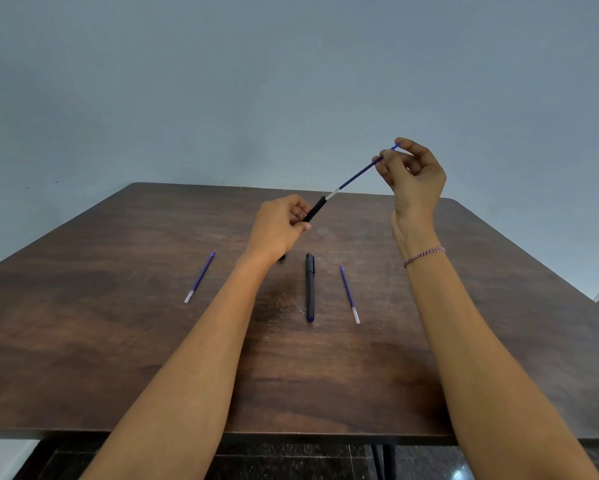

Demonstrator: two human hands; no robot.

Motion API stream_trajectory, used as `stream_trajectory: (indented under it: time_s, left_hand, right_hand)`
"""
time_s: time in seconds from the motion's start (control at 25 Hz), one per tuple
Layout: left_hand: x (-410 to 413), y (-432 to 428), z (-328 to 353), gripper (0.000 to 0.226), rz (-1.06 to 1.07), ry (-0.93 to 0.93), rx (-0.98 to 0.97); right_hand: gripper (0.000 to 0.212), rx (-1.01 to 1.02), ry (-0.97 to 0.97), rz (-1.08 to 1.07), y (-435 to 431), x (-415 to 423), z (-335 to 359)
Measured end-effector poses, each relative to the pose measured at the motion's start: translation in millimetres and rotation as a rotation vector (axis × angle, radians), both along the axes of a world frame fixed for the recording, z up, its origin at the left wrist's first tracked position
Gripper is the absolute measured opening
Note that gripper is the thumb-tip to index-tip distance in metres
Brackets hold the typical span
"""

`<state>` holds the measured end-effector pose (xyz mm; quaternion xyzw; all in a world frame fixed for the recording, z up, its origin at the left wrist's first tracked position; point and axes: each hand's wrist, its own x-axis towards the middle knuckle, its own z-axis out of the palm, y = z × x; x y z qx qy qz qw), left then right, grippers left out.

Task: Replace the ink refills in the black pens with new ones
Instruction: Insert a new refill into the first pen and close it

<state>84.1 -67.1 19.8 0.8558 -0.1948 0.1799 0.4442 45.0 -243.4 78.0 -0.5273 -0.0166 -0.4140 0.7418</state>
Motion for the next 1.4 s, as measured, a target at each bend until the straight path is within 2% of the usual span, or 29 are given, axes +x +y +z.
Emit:
stream_trajectory:
  time_s: [0.68, 1.04, 1.24, 1.4]
  left_hand:
    - [1.4, 4.3, 1.2, 0.019, 0.012, -0.025, 0.039]
    - [-0.2, 3.0, 2.3, 0.02, 0.003, -0.022, 0.018]
    - [-3.6, 2.0, 4.1, 0.02, -0.019, -0.014, 0.017]
    - [-5.7, 1.5, 5.0, 0.019, -0.035, -0.042, 0.026]
  right_hand:
    - [0.018, -0.027, 0.013, -0.005, -2.3, 4.6, -5.8]
    - [0.02, -0.122, 0.062, 0.028, 2.2, 1.4, -9.0]
    - [0.026, -0.177, 0.033, 0.024, 4.1, 2.2, -13.0]
    - [0.023, -0.243, 0.027, 0.038, 6.5, 3.1, -16.2]
